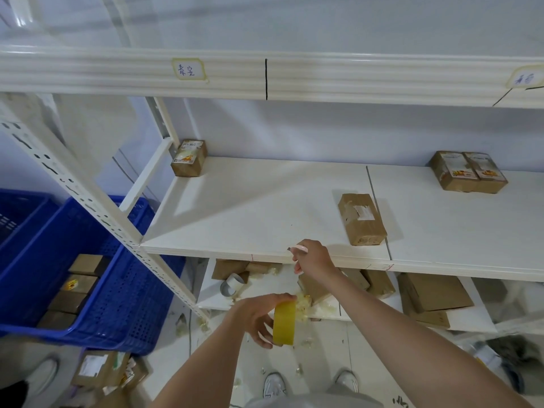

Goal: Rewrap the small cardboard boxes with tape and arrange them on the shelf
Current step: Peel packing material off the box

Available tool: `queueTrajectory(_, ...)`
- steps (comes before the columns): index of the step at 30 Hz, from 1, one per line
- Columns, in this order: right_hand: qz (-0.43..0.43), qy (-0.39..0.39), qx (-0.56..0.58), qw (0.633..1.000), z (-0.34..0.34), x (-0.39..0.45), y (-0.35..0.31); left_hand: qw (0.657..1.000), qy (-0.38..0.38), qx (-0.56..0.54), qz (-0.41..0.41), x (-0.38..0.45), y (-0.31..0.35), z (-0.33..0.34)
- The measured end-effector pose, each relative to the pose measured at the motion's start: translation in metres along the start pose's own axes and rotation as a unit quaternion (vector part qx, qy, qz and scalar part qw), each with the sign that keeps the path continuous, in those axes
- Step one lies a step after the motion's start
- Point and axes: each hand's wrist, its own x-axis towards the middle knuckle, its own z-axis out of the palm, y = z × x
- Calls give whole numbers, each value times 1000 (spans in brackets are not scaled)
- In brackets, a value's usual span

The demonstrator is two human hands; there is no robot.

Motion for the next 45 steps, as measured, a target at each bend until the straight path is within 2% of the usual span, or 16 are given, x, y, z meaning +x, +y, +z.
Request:
queueTrajectory(5,-7,-6,-12,1000,-4,-7,-2,1000,-14,13,5,-6,6,-2)
queueTrajectory(11,-17,-9,-5,1000,-6,-15,-5,997,-41,19,68,-10,3,0)
queueTrajectory(17,-6,-12,8,1000,-4,-12,-5,995,-30,38,89,-5,-2,0)
queueTrajectory(26,-14,-21,-9,1000,-1,-16,-5,1000,-21,3,20,-2,-2,2)
queueTrajectory(32,-1,-26,-5,1000,-2,-17,-4,996,-17,86,-37,-1,-2,9)
queueTrajectory(36,-13,-42,-19,999,-6,-20,-5,995,-33,91,3,-2,7,1)
queueTrajectory(40,-27,-68,-49,996,-8,-26,-2,993,-40,108,3,-8,14,-9)
queueTrajectory(45,-43,-106,-69,991,-5,-28,0,998,-49,5,-35,8,-2,-11)
